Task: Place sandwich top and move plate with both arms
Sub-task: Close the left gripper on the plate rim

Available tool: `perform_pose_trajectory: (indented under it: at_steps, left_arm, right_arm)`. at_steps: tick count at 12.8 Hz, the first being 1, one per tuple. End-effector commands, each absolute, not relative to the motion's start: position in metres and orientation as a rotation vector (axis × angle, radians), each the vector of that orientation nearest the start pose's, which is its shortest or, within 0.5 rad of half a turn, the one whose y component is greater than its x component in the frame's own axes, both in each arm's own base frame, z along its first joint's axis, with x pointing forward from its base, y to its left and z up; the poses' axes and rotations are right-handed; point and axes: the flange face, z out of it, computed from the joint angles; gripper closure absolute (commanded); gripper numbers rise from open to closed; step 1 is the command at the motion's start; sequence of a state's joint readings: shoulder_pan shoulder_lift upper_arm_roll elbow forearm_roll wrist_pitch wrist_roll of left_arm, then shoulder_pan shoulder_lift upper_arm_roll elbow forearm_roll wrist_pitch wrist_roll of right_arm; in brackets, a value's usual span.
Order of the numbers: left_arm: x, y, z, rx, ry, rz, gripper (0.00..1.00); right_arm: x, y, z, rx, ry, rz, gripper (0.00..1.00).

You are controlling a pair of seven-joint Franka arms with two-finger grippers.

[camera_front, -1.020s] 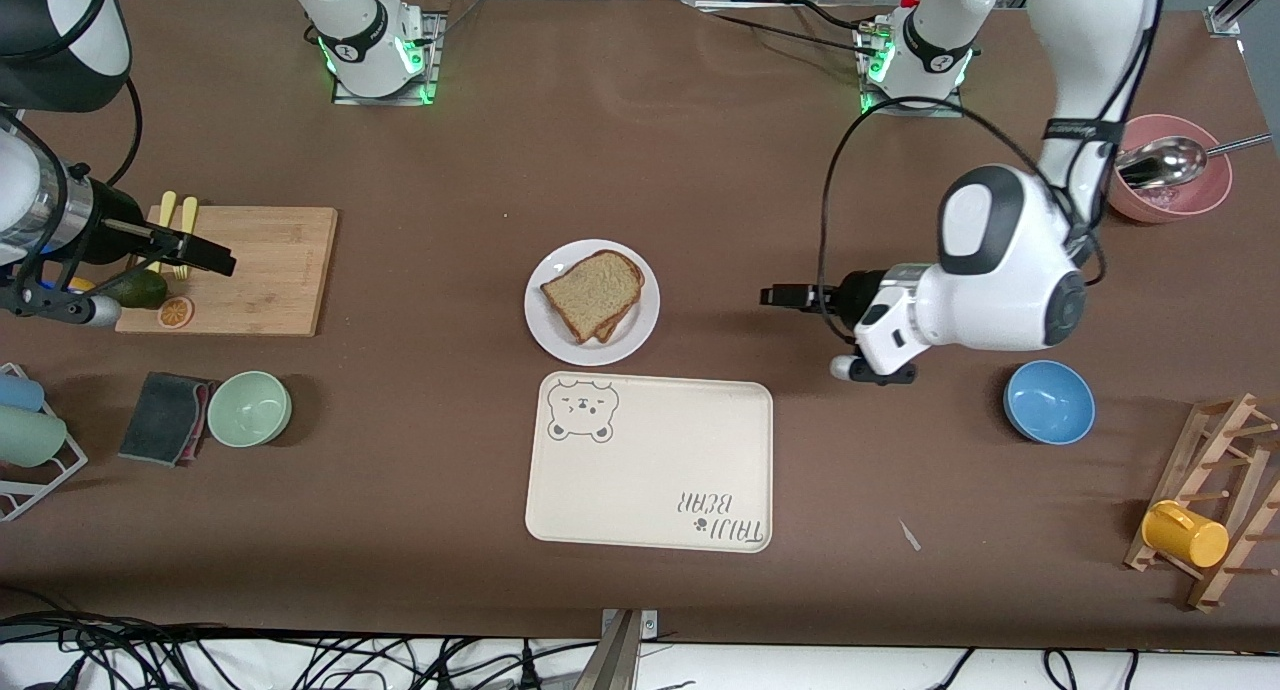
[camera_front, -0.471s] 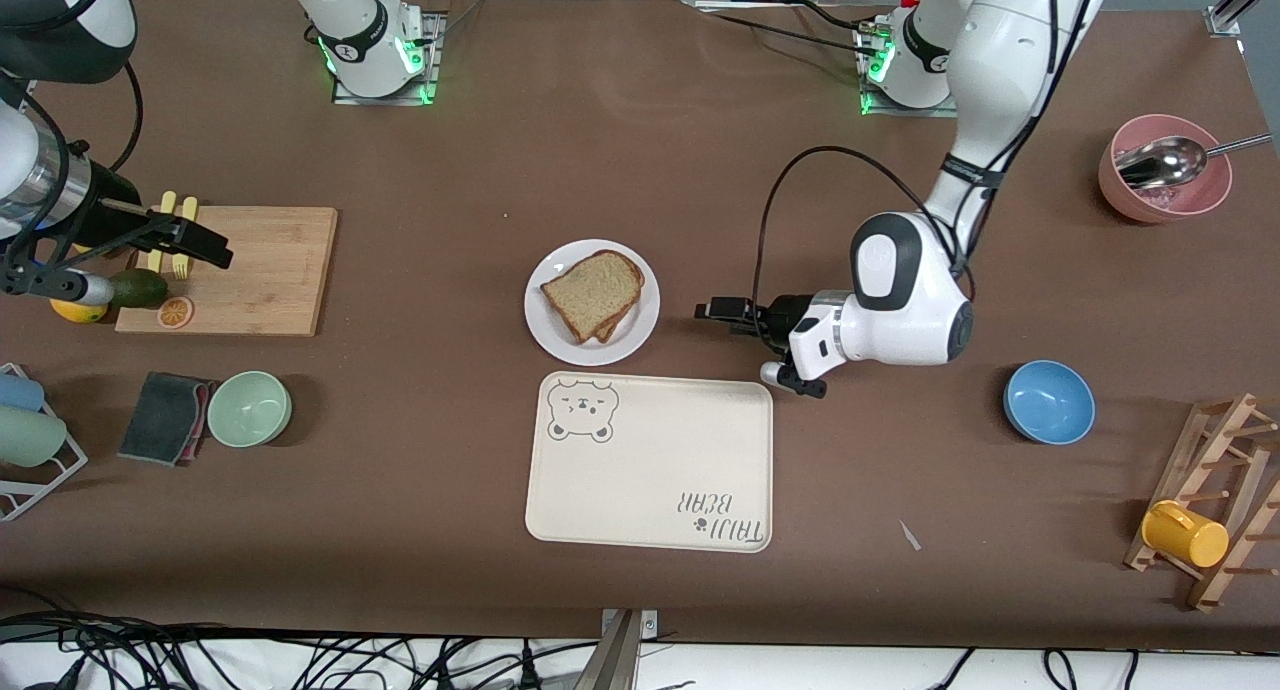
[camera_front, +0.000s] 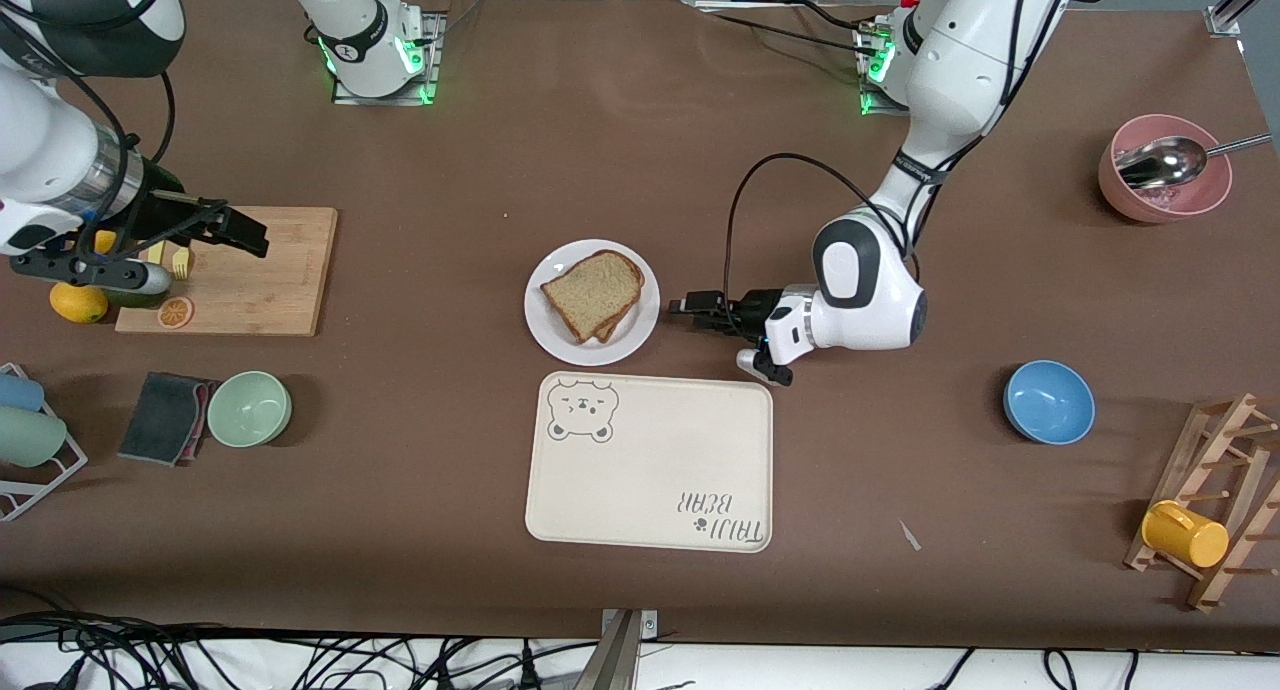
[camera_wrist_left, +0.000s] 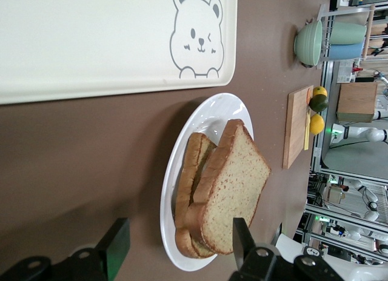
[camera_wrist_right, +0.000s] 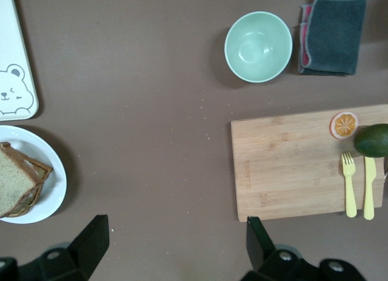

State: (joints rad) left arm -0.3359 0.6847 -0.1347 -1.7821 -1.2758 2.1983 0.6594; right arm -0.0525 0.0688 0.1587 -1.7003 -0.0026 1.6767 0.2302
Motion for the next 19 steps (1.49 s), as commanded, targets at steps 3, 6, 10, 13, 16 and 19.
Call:
perform_pose_trajectory:
  at_steps: [3,6,10,13,16,19]
  left_arm:
    - [0.554,-0.331,0.153,2.101,-0.200,-0.088,0.30]
    - [0.552,-0.335,0.142,2.124,-0.201,-0.076,0.31]
    - [0.546,-0.347,0.131,2.095,-0.211,-0.039,0.46]
    - [0.545,-0.351,0.123,2.066,-0.220,-0.002,0.52]
    - [0.541,-0.358,0.123,2.068,-0.242,-0.009,0.54]
    - [0.539,-0.357,0.113,2.094,-0.234,-0.007,0.65]
  right_arm:
    - [0.579,0.055,0.518,-3.137,0.145,0.086,0.00]
    - [0.577,0.050,0.524,-3.138,0.047,0.069,0.00]
    - [0.587,0.039,0.547,-3.138,0.085,0.032,0.00]
    - [0.577,0.038,0.553,-3.151,0.084,0.094,0.00]
    - [0.579,0.029,0.558,-3.139,0.112,0.059,0.00]
    - [0.579,0.031,0.592,-3.134,0.099,0.000,0.00]
